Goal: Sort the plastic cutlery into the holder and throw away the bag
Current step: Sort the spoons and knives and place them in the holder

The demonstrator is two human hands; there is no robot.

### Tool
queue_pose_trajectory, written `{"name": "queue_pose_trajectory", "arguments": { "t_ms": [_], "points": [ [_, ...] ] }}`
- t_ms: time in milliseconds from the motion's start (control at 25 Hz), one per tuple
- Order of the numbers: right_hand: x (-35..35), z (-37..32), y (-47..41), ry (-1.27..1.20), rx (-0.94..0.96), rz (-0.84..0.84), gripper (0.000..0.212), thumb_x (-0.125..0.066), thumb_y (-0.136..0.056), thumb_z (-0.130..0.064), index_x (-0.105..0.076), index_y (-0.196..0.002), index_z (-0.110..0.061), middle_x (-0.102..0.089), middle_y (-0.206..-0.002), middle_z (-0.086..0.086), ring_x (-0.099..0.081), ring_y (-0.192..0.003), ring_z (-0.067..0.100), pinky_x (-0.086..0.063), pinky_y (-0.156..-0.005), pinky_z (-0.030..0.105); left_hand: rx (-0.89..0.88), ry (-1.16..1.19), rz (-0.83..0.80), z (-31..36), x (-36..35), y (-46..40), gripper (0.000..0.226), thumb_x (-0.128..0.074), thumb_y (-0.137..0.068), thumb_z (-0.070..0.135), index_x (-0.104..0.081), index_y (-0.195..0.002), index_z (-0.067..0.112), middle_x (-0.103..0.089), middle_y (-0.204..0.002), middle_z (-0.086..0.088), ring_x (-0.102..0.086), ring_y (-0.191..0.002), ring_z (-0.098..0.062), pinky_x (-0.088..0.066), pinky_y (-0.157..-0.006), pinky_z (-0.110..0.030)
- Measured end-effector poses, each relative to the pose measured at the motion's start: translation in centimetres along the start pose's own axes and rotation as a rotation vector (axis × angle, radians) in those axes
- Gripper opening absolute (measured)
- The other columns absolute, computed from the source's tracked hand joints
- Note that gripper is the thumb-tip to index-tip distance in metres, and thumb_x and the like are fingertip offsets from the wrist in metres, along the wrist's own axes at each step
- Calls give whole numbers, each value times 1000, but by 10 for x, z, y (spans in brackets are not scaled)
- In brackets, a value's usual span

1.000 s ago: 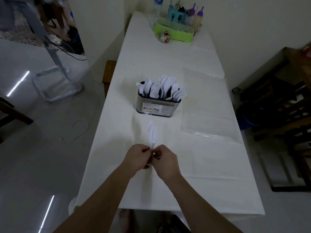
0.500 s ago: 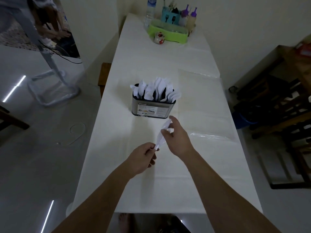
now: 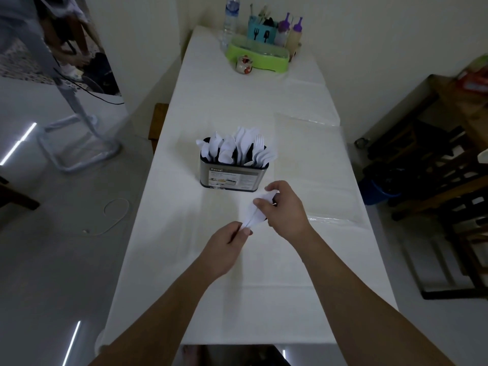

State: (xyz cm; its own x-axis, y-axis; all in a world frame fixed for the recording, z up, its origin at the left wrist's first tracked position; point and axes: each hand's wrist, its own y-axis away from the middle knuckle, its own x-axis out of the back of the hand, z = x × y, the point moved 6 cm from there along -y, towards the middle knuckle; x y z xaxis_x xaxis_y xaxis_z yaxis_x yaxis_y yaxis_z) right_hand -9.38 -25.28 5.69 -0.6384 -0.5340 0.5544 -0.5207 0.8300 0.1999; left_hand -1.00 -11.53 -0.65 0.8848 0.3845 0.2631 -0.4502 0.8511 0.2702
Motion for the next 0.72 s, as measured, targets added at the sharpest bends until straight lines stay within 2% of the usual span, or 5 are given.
{"name": "queue_pose_trajectory", "arguments": {
  "t_ms": [120, 200, 360, 560, 720],
  "points": [
    [2, -1, 0, 66, 31, -24, 23, -59, -93, -24, -54, -116, -24, -60, -88, 2, -57, -72, 17, -45, -60, 25, -17, -46, -33, 5, -6, -5, 23, -45, -102, 32, -64, -90, 24, -50, -64, 9, -44, -53, -2, -35, -56, -21],
    [1, -4, 0, 142, 72, -54, 8, -54, -96, -24, -56, -101, -19, -60, -81, 0, -55, -70, 18, -43, -59, 26, 6, -32, -52, 4, -10, -6, 27, -43, -103, 34, -61, -85, 24, -53, -63, 8, -45, -52, -3, -38, -57, -24],
    [1, -8, -3, 291, 123, -99, 21, -56, -97, -38, -52, -86, -21, -58, -67, -5, -52, -60, 7, -39, -56, 22, 20, -39, -18, 7, -14, -7, 32, -42, -103, 36, -60, -84, 19, -53, -62, 8, -47, -54, -6, -39, -58, -26],
    [13, -13, -9, -96, 0, -276, 9, -62, -94, -13, -65, -101, -8, -72, -85, 9, -68, -60, 16, -52, -53, 28, 31, -30, 35, 13, -9, -18, 32, -41, -103, 37, -59, -83, 20, -53, -67, 6, -48, -61, -10, -37, -59, -25],
    [22, -22, -20, -144, 30, -229, 13, -60, -93, -4, -68, -104, -4, -73, -84, 11, -68, -61, 13, -50, -52, 25, -15, -77, 44, 26, -7, -28, 32, -40, -103, 38, -60, -91, 16, -51, -66, 6, -46, -59, -11, -36, -57, -26]
  ]
}}
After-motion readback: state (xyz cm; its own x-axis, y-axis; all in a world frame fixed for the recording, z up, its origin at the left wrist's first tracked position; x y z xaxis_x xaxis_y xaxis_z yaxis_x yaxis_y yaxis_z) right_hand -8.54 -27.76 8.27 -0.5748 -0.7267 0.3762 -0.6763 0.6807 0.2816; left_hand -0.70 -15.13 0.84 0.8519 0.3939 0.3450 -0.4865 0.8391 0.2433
